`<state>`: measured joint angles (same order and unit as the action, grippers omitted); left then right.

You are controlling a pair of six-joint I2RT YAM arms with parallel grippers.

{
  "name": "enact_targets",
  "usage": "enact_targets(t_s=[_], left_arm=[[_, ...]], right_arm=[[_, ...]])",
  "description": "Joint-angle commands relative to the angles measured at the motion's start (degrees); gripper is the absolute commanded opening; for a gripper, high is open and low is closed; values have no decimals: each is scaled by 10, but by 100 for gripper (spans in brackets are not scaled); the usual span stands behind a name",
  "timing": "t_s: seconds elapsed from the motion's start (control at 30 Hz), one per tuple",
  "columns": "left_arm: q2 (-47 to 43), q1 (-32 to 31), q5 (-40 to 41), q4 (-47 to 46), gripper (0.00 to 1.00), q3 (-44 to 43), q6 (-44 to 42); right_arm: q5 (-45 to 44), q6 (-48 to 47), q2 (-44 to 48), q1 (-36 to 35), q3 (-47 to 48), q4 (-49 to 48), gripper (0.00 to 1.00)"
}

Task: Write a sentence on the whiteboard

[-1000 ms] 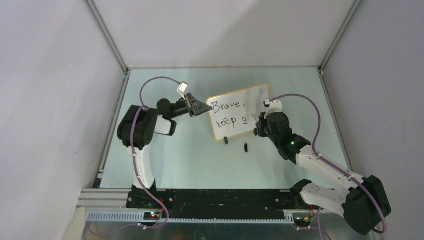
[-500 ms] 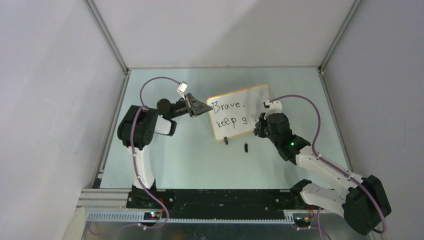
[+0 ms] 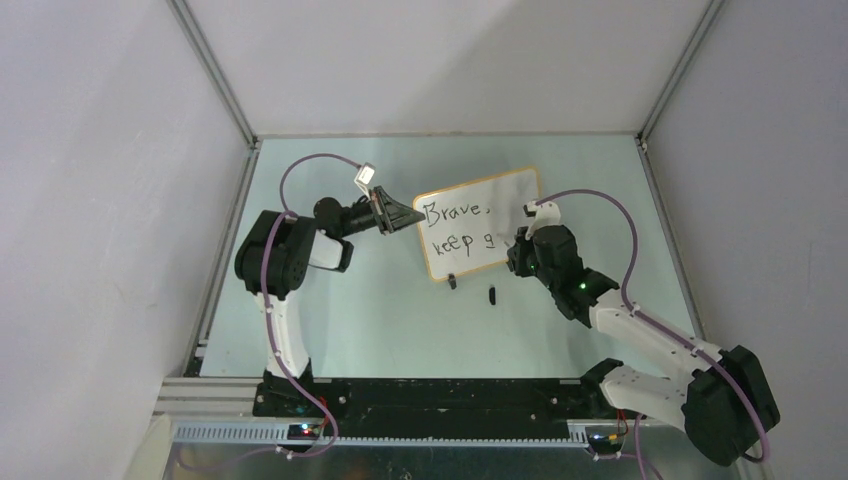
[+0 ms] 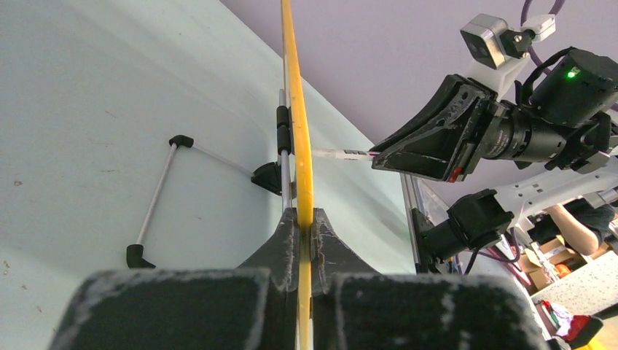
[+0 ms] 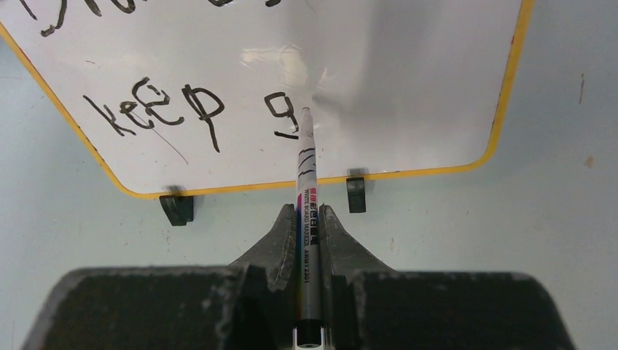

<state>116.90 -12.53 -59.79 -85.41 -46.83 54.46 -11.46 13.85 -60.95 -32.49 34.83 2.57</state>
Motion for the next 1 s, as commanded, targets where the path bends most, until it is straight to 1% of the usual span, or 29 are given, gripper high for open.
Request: enact_targets(t_s=[0.0, 0.47, 0.73, 0.97], left_arm=[[-17, -7, -40, -21, 0, 11, -15], [-16, -7, -40, -20, 0, 10, -14], [-16, -6, -40, -21, 0, 10, -14], [-15, -7, -41, -20, 0, 8, -12]], right_arm=[[-4, -6, -6, 4, 10, -20, 0], [-23, -4, -24, 9, 20, -20, 0], [-14, -4, -27, 12, 23, -45, 0], [-10, -4, -18, 11, 30, -37, 0]])
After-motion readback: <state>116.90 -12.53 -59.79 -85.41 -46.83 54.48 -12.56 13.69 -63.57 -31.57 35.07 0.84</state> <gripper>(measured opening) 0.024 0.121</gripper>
